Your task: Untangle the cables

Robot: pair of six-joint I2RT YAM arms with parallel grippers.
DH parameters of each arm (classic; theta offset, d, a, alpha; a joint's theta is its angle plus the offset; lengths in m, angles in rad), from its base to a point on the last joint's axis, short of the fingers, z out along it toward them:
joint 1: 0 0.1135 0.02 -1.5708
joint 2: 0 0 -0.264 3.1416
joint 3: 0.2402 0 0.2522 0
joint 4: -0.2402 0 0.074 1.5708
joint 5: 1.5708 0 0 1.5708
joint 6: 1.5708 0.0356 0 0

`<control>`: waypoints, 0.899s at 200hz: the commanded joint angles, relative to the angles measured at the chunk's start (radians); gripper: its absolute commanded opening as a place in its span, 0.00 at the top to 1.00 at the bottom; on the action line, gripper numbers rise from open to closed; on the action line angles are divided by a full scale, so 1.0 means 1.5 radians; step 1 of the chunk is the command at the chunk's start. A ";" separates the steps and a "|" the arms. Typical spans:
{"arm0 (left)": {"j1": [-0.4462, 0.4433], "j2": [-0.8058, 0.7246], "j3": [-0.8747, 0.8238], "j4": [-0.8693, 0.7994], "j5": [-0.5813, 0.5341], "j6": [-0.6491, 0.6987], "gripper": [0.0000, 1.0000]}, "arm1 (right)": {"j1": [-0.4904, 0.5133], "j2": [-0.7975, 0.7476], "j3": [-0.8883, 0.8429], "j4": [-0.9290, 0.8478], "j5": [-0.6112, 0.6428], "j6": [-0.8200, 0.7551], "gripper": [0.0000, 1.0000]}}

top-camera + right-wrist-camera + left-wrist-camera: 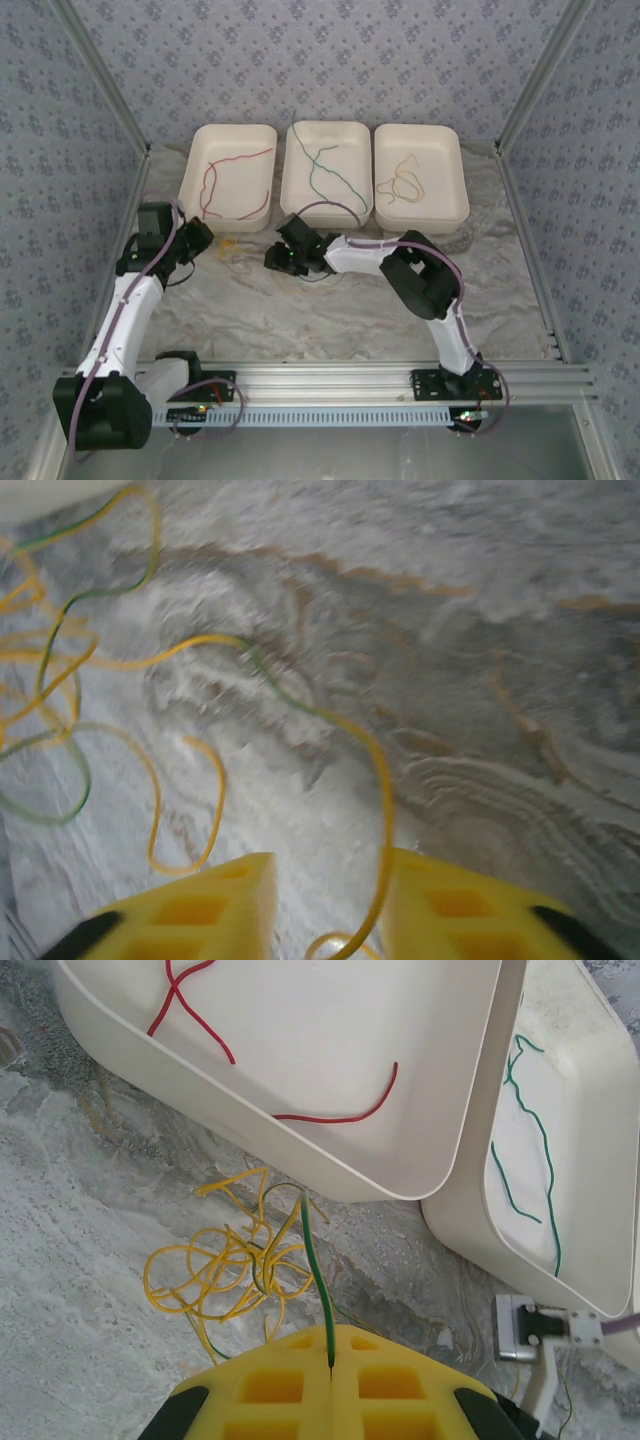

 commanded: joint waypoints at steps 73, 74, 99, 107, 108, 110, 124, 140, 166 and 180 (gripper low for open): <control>0.002 -0.033 -0.052 -0.042 -0.101 0.003 1.00 | -0.134 -0.389 -0.107 -0.192 0.242 -0.135 1.00; 0.002 -0.034 -0.053 -0.042 -0.102 0.002 1.00 | -0.139 -0.395 -0.107 -0.194 0.242 -0.137 1.00; 0.007 -0.046 -0.090 -0.034 -0.126 0.000 1.00 | -0.233 -0.499 -0.091 -0.266 0.225 -0.193 1.00; 0.009 -0.050 -0.101 -0.032 -0.135 0.000 1.00 | -0.268 -0.527 -0.079 -0.286 0.212 -0.205 1.00; 0.009 -0.050 -0.102 -0.031 -0.136 0.000 1.00 | -0.272 -0.530 -0.079 -0.287 0.210 -0.207 1.00; 0.010 -0.051 -0.105 -0.030 -0.137 0.000 1.00 | -0.280 -0.535 -0.076 -0.290 0.208 -0.208 1.00; 0.018 -0.054 -0.121 -0.024 -0.139 -0.001 1.00 | -0.332 -0.571 -0.057 -0.313 0.189 -0.221 1.00; 0.027 -0.052 -0.131 -0.021 -0.137 -0.001 1.00 | -0.386 -0.594 -0.026 -0.340 0.164 -0.233 1.00; 0.031 -0.044 -0.133 -0.018 -0.135 0.002 1.00 | -0.462 -0.615 0.015 -0.371 0.133 -0.243 1.00; 0.031 -0.041 -0.130 -0.017 -0.135 0.002 1.00 | -0.497 -0.624 0.025 -0.373 0.106 -0.240 1.00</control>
